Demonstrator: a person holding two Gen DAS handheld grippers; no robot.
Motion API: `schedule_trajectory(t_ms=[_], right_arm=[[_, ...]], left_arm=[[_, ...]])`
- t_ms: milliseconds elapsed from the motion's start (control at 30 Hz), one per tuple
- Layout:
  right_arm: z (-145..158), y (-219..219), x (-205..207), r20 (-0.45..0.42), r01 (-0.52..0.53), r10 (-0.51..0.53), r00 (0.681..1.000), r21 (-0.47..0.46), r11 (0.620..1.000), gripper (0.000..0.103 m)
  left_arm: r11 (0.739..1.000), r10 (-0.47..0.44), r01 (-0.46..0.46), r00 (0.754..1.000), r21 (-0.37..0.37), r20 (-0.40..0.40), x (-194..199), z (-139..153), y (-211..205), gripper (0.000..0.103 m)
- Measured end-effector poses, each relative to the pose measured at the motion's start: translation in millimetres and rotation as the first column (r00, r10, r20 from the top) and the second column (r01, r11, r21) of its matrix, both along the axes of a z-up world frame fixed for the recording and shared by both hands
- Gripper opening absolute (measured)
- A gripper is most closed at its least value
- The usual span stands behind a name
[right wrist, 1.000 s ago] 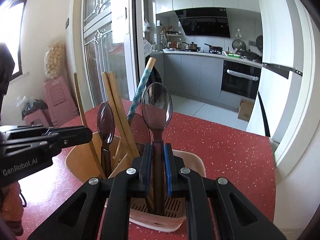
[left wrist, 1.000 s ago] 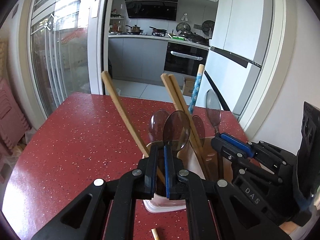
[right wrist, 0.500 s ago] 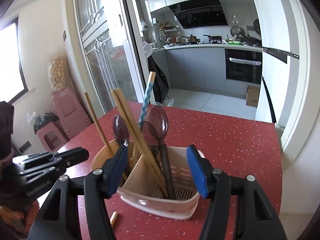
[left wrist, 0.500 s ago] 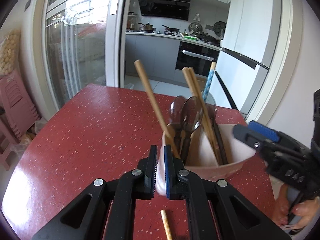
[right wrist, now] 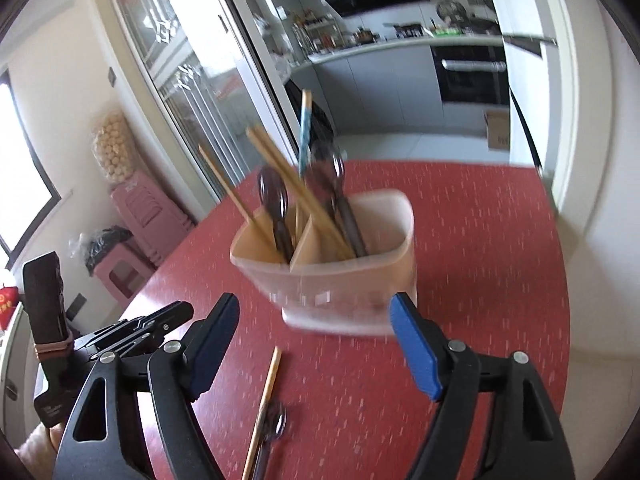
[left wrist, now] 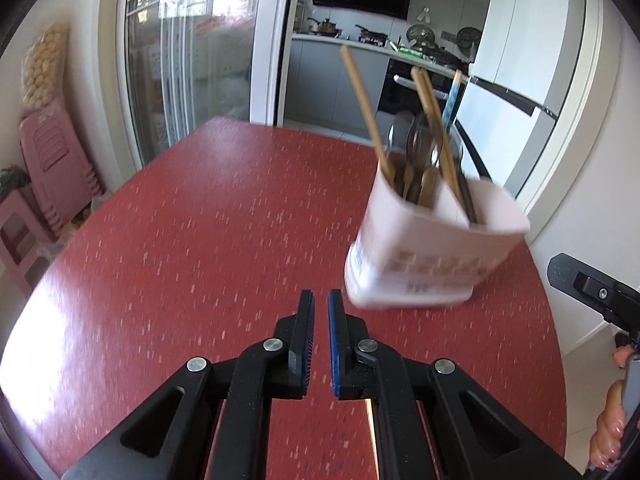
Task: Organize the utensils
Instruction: 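Move both open grippers back over the last patterned chopstick and spoon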
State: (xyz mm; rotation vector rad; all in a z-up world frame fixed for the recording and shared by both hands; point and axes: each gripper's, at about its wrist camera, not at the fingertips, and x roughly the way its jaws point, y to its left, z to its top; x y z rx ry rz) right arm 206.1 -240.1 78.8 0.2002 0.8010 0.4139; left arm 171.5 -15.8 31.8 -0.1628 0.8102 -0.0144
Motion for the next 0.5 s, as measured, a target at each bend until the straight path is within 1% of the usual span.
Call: schedule_trajectory(t_ms=[200,233,267,300,333,367,400,500], right_arm=[[-25.9,0.9,-29.5,-0.083,0.016,-0.019,0.996,-0.044,0.999,0.081],[-31.2,1.3,-35.0,-0.099,0.015,-0.02,0.995,-0.051,0.999,0.081],[-35.9,1.0,-39.2,-0.117,0.014,-0.02,0.993,-0.055,0.998,0.081],[-39.9,0.0,-43.4,-0.134,0.011,-0.018,0.991,-0.057,0.998,0.081],[-43.8,0.1,-47.2,-0.148,0.009,-0.017,0.989,-0.058,0.998,0.082],[-47.8,0.1,-52.1,-0.161,0.01,-0.02,0.987,-0.059,0.998,0.082],[-49.3,0.4,-54.4,-0.169,0.012,-0.022,0.985,-0.061,0.998,0.082],[-57.5,2.4,-61.8,-0.207,0.003,-0.018,0.978,-0.071,0.997,0.084]], left_arm=[[1.0,0.005,-0.004,1.0,0.008,-0.028,-41.7,-20.7,4.4,0.036],[1.0,0.005,-0.004,0.999,0.009,-0.032,-47.8,-23.7,6.0,0.039],[1.0,0.004,-0.004,0.999,0.006,-0.038,-53.4,-26.6,7.9,0.07],[1.0,0.006,-0.006,0.999,0.0,-0.044,-59.6,-29.6,9.6,0.095],[1.0,0.019,-0.02,0.999,-0.01,-0.04,-67.1,-31.2,13.0,0.103],[0.999,0.033,-0.033,0.999,-0.034,-0.005,-76.9,-30.8,16.7,0.103],[0.998,0.028,-0.028,1.0,-0.051,0.002,-83.0,-31.8,19.0,0.103],[0.999,0.032,-0.033,0.999,-0.042,-0.027,-90.6,-40.0,24.6,0.103]])
